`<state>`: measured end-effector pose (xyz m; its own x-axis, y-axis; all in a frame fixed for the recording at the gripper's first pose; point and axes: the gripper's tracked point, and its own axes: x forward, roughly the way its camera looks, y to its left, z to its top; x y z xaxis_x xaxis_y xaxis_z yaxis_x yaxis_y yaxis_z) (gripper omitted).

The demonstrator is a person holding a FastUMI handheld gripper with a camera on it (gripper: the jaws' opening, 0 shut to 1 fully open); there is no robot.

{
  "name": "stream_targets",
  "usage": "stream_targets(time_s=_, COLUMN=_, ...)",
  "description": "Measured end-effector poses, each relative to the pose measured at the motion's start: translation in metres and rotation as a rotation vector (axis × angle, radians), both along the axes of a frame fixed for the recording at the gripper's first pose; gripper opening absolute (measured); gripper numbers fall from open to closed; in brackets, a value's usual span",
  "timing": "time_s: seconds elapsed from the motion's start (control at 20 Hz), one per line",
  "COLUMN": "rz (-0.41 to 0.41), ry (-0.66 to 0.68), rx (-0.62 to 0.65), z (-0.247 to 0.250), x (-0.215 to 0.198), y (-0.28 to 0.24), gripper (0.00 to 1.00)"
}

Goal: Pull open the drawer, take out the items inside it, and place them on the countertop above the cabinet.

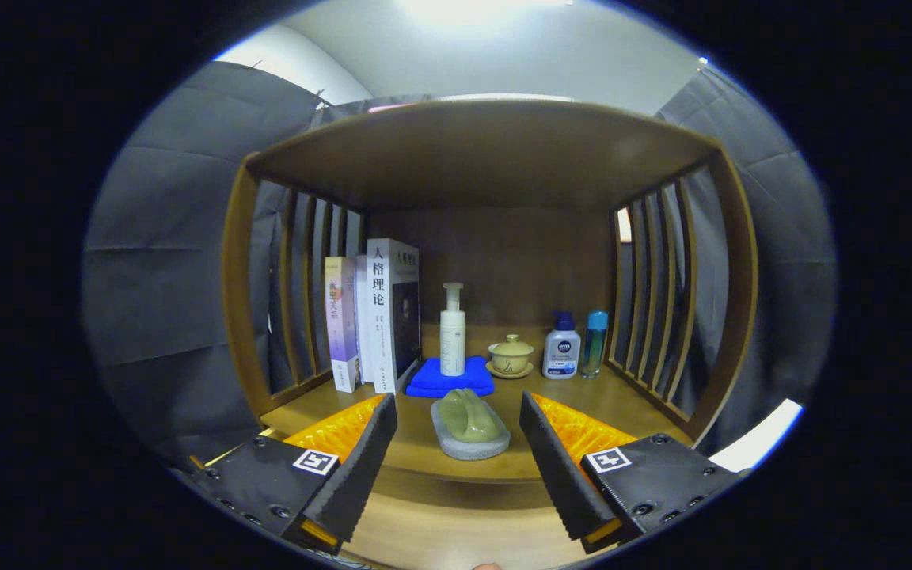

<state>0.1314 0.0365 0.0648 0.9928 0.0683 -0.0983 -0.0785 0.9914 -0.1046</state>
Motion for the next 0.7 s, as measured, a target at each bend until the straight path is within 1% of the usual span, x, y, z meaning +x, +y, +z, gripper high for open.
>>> stream_targets(time_s=0.3, rz=0.018, ry=-0.051, rx=0.026, z=-0.006, x=-0.056, y=0.008, gripper=0.98)
stream_targets(time_s=0.45, rz=0.038, ry=-0.082, rx=0.017, z=-0.015, x=-0.081, y=0.014, gripper=0.98)
stream_targets(time_s=0.7, rz=0.034, ry=-0.024, rx=0.029, z=-0.056, x=-0.107, y=0.016, gripper=0.98)
